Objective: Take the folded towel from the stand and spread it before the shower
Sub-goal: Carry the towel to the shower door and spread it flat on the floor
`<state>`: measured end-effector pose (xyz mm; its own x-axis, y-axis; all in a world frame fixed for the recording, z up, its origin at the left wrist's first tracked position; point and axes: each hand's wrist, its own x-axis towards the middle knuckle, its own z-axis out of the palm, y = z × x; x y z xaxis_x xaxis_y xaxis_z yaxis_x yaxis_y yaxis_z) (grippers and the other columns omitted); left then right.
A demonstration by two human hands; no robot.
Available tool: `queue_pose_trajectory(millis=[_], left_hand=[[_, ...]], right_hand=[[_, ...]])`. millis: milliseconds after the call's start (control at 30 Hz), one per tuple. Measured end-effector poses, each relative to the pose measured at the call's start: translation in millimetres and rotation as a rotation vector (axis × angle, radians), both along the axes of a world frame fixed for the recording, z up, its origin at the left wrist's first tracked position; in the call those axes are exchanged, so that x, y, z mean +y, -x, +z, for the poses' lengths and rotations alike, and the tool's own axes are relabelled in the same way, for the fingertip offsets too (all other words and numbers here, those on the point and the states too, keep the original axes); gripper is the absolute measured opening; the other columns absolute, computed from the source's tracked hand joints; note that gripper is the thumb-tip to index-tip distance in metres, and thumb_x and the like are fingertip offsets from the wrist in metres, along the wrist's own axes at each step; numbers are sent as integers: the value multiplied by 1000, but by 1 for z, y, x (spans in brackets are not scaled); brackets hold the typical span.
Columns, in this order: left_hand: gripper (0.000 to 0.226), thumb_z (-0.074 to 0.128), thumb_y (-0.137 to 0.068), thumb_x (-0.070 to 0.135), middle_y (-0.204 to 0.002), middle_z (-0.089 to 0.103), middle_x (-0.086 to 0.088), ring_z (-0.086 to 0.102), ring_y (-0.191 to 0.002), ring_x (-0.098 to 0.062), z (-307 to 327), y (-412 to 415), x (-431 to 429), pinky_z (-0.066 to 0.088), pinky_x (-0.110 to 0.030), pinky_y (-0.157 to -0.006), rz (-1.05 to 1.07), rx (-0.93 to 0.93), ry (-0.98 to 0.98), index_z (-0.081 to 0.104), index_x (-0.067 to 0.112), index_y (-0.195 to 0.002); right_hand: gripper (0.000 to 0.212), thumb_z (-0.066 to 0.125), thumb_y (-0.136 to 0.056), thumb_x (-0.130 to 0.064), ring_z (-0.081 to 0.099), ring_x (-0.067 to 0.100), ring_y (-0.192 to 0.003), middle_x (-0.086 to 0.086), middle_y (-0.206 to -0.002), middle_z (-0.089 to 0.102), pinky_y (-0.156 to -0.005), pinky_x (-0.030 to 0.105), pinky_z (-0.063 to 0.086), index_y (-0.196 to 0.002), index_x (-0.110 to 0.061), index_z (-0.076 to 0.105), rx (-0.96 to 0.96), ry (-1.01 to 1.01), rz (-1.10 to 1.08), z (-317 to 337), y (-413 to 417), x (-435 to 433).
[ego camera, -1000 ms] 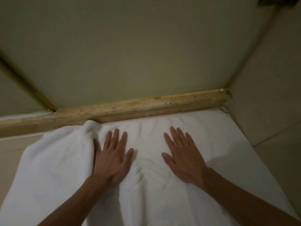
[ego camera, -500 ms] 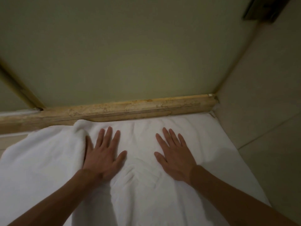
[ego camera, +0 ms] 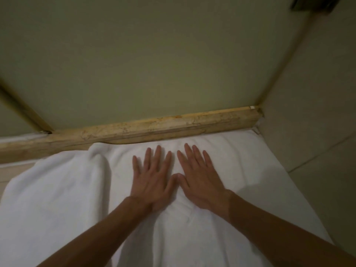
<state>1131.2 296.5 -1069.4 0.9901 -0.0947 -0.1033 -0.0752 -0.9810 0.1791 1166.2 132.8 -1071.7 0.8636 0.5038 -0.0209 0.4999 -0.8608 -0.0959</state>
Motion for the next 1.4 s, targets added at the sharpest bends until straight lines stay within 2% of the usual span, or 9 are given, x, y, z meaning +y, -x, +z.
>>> queue_pose_trajectory(millis=[100, 267, 467, 633, 767, 867, 1000, 1167, 1400], left_hand=[[64, -3, -90, 60, -155, -29, -2, -32, -139, -25, -5, -8, -5, -14, -56, -113, -3, 12, -44, -23, 34, -145], [67, -10, -86, 62, -156, -25, 0, -28, -141, -21, -9, -7, 6, -11, -53, -115, -27, -1, -68, -20, 34, -146], [68, -3, -89, 59, -158, -21, -1, -26, -142, -20, -8, -1, 20, -10, -48, -117, 0, -11, -59, -16, 31, -149], [67, 3, -93, 57, -156, -26, -8, -29, -141, -26, 7, 12, 13, -12, -55, -114, 93, 83, -41, -21, 25, -148], [67, -5, -90, 57, -152, -33, -8, -36, -137, -26, 18, 51, -28, -19, -54, -112, 106, 70, 72, -28, 23, -144], [69, -4, -90, 54, -152, -33, -8, -37, -136, -27, 17, 94, -53, -19, -56, -111, 64, 87, 58, -28, 19, -144], [73, 2, -85, 42, -157, -20, -13, -27, -140, -35, 14, 126, -58, -16, -60, -110, 14, 105, -30, -9, 13, -151], [69, 10, -90, 43, -158, -18, -11, -24, -142, -31, 8, 135, -46, -13, -56, -112, -2, 93, -52, -11, 19, -151], [66, 9, -91, 48, -160, -6, -10, -12, -146, -28, 5, 146, -28, -8, -52, -116, -8, 55, -47, 0, 24, -152]], right_hand=[[62, 7, -94, -42, -10, 27, -146, 10, -159, -7, -116, 46, -7, -151, -19, -2, 6, 39, 14, -5, -3, 8], [70, -6, -89, -51, -5, 25, -146, 9, -160, -1, -117, 47, -2, -151, -20, 4, 9, 47, 7, -6, -2, 5], [72, -3, -88, -52, -2, 24, -146, 9, -160, 1, -118, 46, 0, -151, -20, 7, 23, 44, 7, -4, -1, 5], [66, 6, -93, -51, -5, 25, -146, 9, -160, -3, -118, 46, -2, -151, -19, 3, 43, 69, 3, -3, -2, 5], [60, 15, -99, -42, -10, 26, -145, 11, -159, -7, -117, 42, -6, -151, -15, 1, 70, 8, -52, 8, 7, 7], [58, 23, -99, -30, -10, 25, -146, 11, -159, -6, -119, 39, -3, -151, -14, 4, 91, -122, -87, 18, 35, 1], [61, 33, -96, -17, -9, 27, -146, 13, -158, -6, -119, 40, -3, -151, -12, 6, 143, -125, -63, 17, 81, -14], [56, 18, -100, -34, -5, 28, -146, 14, -159, -2, -118, 43, -2, -151, -13, 7, 114, 44, -28, 9, 102, -21], [64, 17, -96, -48, 3, 27, -146, 13, -159, 6, -118, 46, 3, -151, -14, 13, 93, 94, 6, 9, 100, -28]])
